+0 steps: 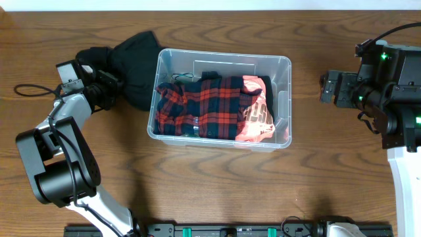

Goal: Pack container
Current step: 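Grasp the black garment with the left gripper and lift it, then place the black garment on top in the bin and release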

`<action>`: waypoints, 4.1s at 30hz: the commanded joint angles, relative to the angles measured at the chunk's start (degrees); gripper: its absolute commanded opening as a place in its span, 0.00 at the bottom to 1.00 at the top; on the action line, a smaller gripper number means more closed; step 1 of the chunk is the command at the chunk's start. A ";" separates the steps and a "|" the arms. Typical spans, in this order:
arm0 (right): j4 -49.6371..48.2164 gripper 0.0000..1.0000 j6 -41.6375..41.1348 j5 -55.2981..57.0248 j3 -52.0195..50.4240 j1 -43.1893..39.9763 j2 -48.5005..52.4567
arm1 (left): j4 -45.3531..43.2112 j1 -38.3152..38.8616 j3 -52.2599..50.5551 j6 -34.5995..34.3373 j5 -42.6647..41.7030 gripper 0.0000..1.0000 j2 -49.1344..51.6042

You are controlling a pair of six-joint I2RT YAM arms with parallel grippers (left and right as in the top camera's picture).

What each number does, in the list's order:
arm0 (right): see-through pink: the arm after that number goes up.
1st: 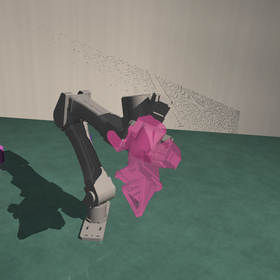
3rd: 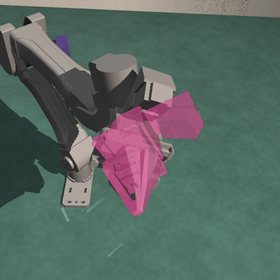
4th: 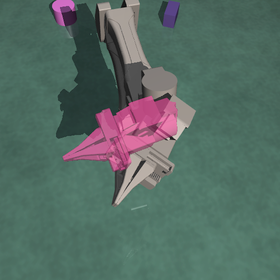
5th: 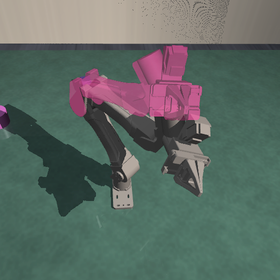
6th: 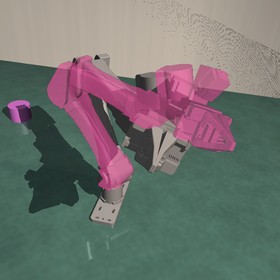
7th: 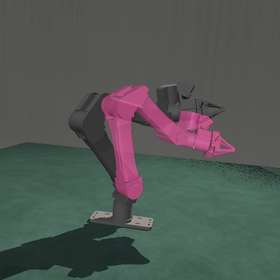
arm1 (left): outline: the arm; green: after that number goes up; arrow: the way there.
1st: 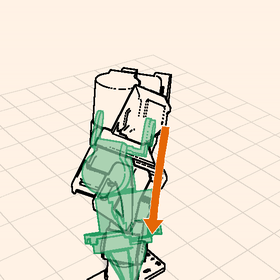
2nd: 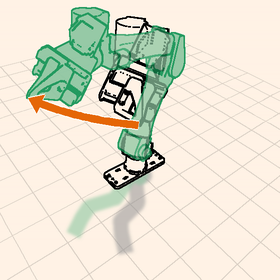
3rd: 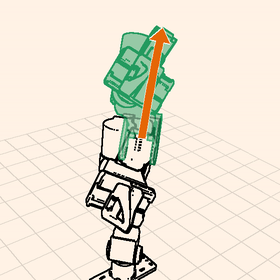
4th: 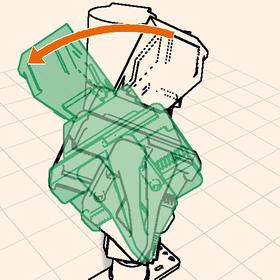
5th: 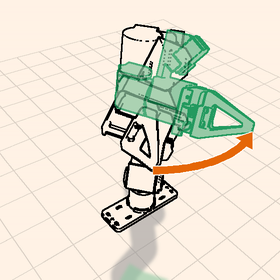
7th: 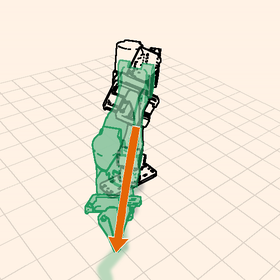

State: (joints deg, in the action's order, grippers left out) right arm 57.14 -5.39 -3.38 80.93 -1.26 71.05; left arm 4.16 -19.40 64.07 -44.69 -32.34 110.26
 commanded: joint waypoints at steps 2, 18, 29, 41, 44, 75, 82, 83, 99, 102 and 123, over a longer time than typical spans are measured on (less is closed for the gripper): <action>-0.11 0.99 0.83 0.13 -0.07 -0.22 0.22 | -0.66 0.09 -0.20 0.42 -3.87 0.06 -0.83; -0.07 0.99 0.81 0.20 -0.07 -0.22 0.22 | -1.66 0.68 1.11 3.69 -9.57 0.06 -37.48; -0.04 0.99 0.79 0.17 -0.07 -0.22 0.22 | 10.97 16.13 0.96 -0.15 -8.52 0.06 -49.48; 0.52 0.99 0.79 0.15 -0.07 -0.22 0.22 | 8.33 50.71 -6.84 -14.32 31.98 0.06 -49.16; 0.55 0.99 0.79 0.13 -0.07 -0.22 0.22 | 4.90 55.52 -9.18 -19.21 39.15 0.06 -47.58; 0.50 0.99 0.79 0.15 -0.07 -0.22 0.22 | -3.80 58.38 -9.84 -23.87 32.20 0.79 -44.26; 0.52 0.99 0.79 0.15 -0.07 -0.22 0.22 | -3.10 58.25 -9.86 -7.19 40.37 0.57 -45.94; 0.52 0.99 0.79 0.15 -0.07 -0.22 0.22 | -2.69 58.12 -9.86 -5.11 41.11 0.46 -45.07; 0.52 0.99 0.79 0.15 -0.07 -0.22 0.22 | 11.89 50.75 -9.86 -3.58 24.63 0.06 -8.24; 0.52 0.99 0.79 0.15 -0.07 -0.22 0.22 | 11.89 50.73 -9.86 -2.97 23.93 0.06 -6.62; -4.74 0.99 2.91 0.15 -0.07 8.81 5.68 | 24.50 28.00 -9.75 19.15 39.69 0.98 -46.18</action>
State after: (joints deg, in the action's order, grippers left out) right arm 53.06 -3.57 -4.03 80.93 6.22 73.45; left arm 27.75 13.13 54.46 -29.65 4.64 64.18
